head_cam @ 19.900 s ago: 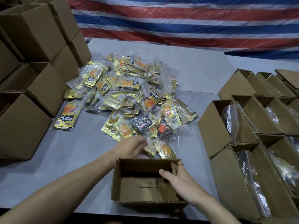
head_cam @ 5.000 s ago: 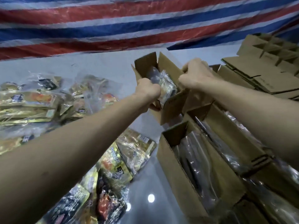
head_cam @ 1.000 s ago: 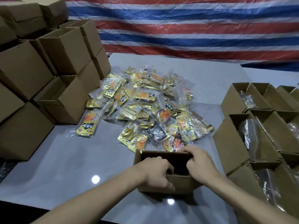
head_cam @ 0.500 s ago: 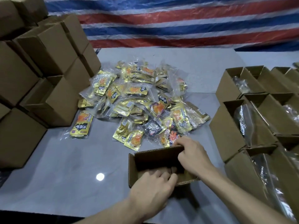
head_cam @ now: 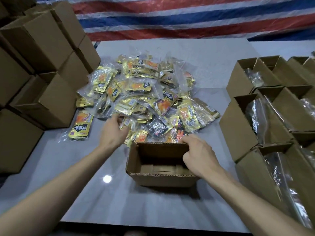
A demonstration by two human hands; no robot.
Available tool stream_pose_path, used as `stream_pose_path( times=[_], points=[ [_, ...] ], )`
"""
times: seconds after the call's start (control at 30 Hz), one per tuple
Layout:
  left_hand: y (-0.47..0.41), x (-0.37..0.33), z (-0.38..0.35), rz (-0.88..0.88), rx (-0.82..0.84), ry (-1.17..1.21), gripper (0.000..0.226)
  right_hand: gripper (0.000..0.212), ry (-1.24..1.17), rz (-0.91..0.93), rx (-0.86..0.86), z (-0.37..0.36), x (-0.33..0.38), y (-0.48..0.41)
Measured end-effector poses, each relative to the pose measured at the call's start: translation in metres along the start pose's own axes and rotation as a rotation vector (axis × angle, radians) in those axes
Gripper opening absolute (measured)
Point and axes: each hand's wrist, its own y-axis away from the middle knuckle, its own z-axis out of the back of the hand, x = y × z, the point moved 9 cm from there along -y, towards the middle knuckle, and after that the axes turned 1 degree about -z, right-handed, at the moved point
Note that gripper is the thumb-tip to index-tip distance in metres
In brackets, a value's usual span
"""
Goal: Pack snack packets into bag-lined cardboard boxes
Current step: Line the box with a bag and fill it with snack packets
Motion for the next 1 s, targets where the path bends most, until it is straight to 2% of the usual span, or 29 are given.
stream_pose_path(
  times=[0.07,0.17,0.27,0.4,0.5,0.57,0.77,0.8,0.87,0.93,1.0],
  points=[
    [-0.014,0.027,-0.029,0.185,0.140,0.008,0.067,0.056,0.012,0.012,0.005,-0.001,0.001,-0.001],
    [-0.023,0.039,-0.053,0.226,0.144,0.070,0.086,0.057,0.028,0.038,0.010,-0.002,0.001,0.000],
    [-0.022,0.049,-0.063,0.239,0.149,0.088,0.074,0.059,0.045,0.069,0.026,-0.002,0.004,-0.001],
    [-0.003,0.062,-0.079,0.229,0.261,0.196,0.049,0.054,0.060,0.087,0.048,-0.002,0.007,-0.005],
    [0.015,0.074,-0.082,0.211,0.366,0.166,0.023,0.051,0.080,0.111,0.065,-0.003,0.007,-0.006],
    [0.020,0.084,-0.078,0.243,0.464,0.065,0.012,0.050,0.097,0.131,0.094,-0.005,0.009,-0.005],
    [0.026,0.107,-0.054,0.317,0.765,-0.309,0.040,0.054,0.129,0.137,0.131,-0.007,0.009,-0.001],
    [0.022,0.107,-0.049,0.307,0.756,-0.375,0.051,0.055,0.133,0.132,0.124,-0.006,0.008,0.001],
    [0.002,0.097,-0.034,0.257,0.565,-0.387,0.064,0.058,0.135,0.126,0.110,-0.005,0.007,0.006],
    [-0.017,0.087,-0.023,0.227,0.345,-0.177,0.057,0.059,0.137,0.121,0.101,-0.005,0.007,0.011],
    [-0.023,0.083,-0.025,0.271,0.260,0.087,0.043,0.057,0.133,0.108,0.092,-0.004,0.007,0.012]
  ],
)
